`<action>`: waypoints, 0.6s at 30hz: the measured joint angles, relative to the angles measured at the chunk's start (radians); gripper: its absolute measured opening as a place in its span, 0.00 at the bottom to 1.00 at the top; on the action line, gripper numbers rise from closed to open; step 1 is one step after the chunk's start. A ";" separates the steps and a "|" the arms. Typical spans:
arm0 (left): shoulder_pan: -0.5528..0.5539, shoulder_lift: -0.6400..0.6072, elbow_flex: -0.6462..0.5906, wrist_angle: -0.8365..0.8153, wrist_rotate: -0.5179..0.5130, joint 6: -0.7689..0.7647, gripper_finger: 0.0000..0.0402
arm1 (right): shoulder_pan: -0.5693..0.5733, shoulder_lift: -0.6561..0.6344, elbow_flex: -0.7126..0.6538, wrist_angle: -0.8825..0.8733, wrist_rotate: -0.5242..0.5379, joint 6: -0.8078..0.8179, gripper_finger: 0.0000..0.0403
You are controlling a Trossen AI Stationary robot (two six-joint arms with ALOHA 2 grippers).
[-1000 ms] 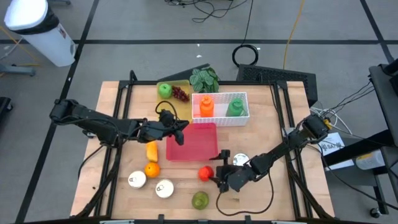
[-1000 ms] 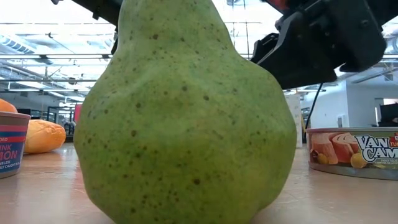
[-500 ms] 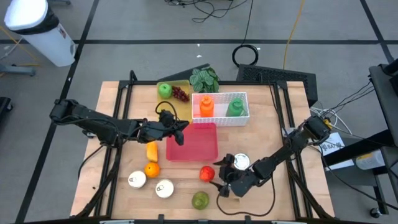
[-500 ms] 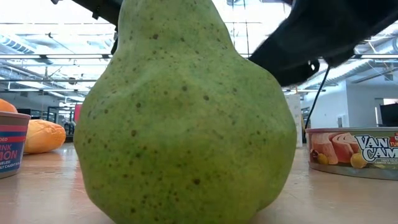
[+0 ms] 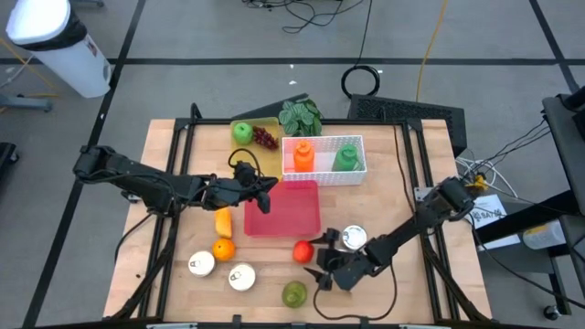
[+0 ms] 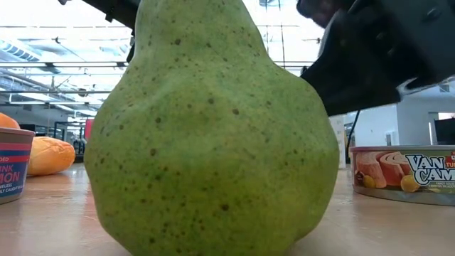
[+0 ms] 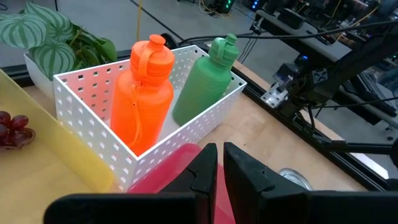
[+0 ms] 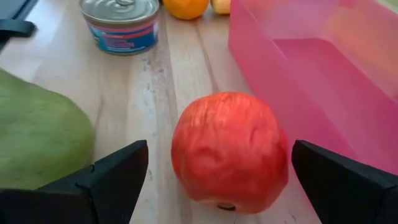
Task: Pick & Place Food Item
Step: Put the red apple in the yellow bin
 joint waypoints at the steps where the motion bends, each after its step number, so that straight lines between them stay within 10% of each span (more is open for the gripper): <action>1: 0.000 0.000 0.000 0.000 0.000 0.000 0.09 | -0.004 0.007 0.000 0.006 -0.001 0.000 0.94; 18: 0.000 0.000 0.000 0.000 0.000 0.002 0.09 | -0.023 0.015 0.000 -0.017 -0.003 0.003 0.71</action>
